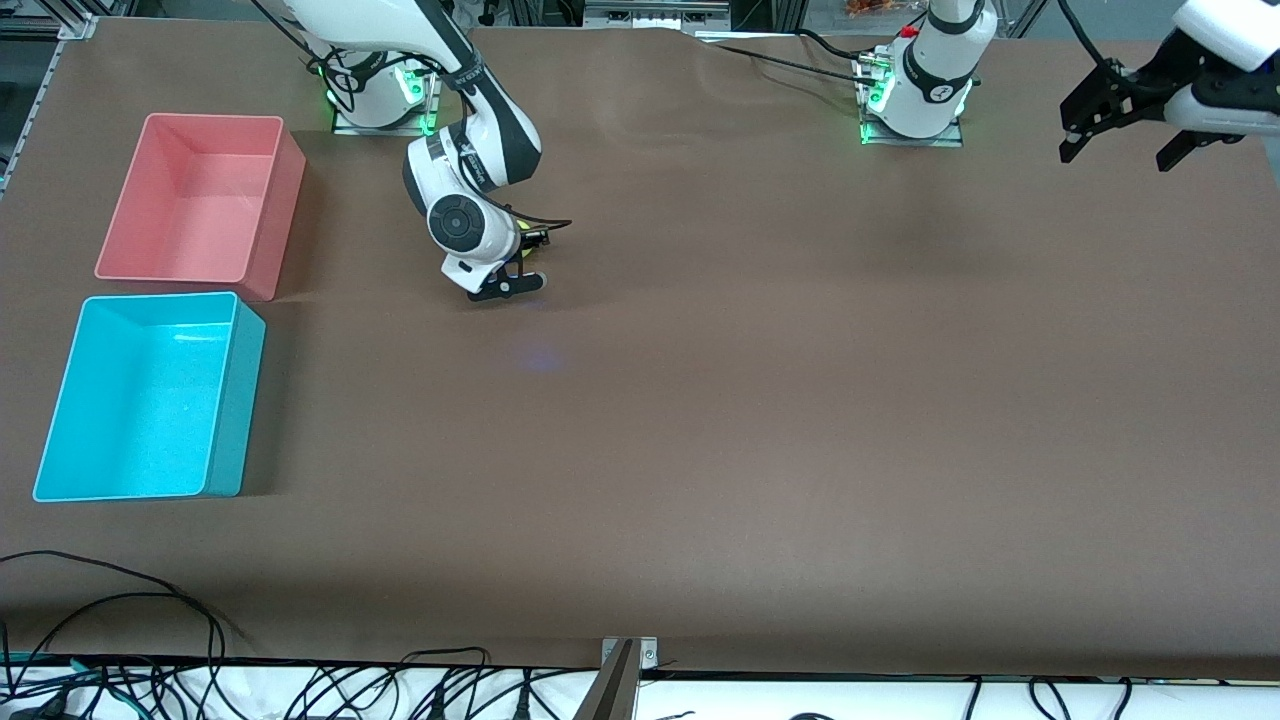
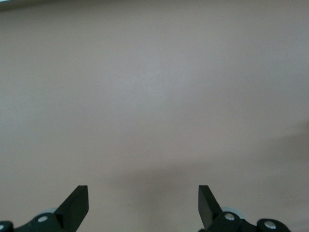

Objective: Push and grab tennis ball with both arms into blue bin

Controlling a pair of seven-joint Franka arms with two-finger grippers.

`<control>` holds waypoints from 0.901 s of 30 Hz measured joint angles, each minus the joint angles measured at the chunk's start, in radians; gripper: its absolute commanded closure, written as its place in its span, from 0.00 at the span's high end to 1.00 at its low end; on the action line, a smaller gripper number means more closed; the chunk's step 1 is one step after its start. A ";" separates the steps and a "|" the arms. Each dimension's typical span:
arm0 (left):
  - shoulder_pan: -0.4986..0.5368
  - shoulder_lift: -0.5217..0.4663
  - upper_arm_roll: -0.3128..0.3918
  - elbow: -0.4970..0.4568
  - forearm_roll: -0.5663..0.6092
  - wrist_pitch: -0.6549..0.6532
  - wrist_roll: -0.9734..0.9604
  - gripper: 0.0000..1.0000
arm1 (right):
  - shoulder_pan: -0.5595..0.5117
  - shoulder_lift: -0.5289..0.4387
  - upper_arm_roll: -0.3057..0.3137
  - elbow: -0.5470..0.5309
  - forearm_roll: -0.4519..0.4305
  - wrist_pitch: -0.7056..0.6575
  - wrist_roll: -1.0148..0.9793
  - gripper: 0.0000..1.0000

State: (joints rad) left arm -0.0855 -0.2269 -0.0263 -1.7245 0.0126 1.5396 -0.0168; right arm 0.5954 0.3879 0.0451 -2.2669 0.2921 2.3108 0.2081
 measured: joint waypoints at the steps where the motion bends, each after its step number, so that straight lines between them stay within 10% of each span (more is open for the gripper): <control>1: 0.000 0.004 0.000 0.002 0.000 0.000 0.000 1.00 | 0.000 0.000 0.000 0.001 0.000 0.000 0.000 0.18; 12: 0.001 0.012 -0.001 0.008 0.000 -0.003 -0.001 1.00 | 0.001 -0.030 -0.052 0.069 0.000 -0.135 -0.009 0.18; 27: 0.002 0.058 -0.001 0.071 0.000 -0.005 -0.002 1.00 | -0.004 -0.066 -0.425 0.333 -0.009 -0.618 -0.398 0.20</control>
State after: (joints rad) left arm -0.0837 -0.1691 -0.0270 -1.6534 0.0126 1.5351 -0.0189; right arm 0.5911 0.3219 -0.3803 -1.9338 0.2831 1.6924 -0.1894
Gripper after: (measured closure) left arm 0.000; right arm 0.344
